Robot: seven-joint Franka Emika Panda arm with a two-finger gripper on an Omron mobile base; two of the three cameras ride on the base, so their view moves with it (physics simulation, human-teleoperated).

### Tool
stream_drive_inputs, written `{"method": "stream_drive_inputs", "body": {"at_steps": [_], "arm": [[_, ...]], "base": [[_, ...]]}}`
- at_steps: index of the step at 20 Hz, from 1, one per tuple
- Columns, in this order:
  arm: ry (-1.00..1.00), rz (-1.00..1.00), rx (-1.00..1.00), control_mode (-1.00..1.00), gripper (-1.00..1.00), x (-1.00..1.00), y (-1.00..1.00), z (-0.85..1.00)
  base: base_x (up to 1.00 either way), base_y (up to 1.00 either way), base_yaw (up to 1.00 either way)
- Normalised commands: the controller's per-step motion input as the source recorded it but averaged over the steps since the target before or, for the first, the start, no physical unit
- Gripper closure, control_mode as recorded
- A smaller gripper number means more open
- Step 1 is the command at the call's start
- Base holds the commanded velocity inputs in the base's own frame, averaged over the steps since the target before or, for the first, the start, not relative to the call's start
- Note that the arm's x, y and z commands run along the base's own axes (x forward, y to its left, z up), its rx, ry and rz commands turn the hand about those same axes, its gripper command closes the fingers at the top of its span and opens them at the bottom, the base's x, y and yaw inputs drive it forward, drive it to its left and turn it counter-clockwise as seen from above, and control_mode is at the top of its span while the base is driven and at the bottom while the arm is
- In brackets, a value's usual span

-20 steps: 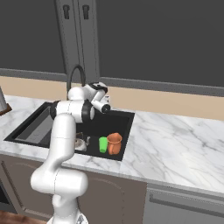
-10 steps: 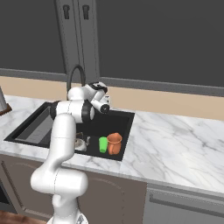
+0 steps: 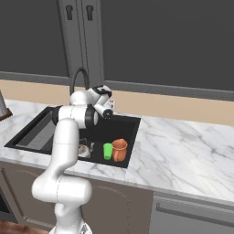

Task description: Pick the kettle and jug and place them in the sink. Then turn on the water.

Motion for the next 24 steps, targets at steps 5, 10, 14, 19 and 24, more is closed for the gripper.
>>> {"method": "stream_drive_inputs", "body": {"at_steps": [5,10,14,19,24], "arm": [[0.00,-0.05,0.00,-1.00,-1.00,0.17,-0.12,-0.14],[0.01,-0.07,0.00,-1.00,-1.00,0.09,-0.32,-0.16],[0.00,-0.05,0.01,-1.00,-1.00,0.00,-0.47,-0.14],[0.00,-0.04,0.00,-1.00,-1.00,0.00,-0.46,-0.10],[0.03,-0.05,0.01,-1.00,-1.00,0.00,-0.50,-0.16]], "base": [[0.00,0.00,0.00],[0.00,0.00,0.00],[0.00,0.00,0.00],[0.00,0.00,0.00],[0.00,0.00,0.00]]}}
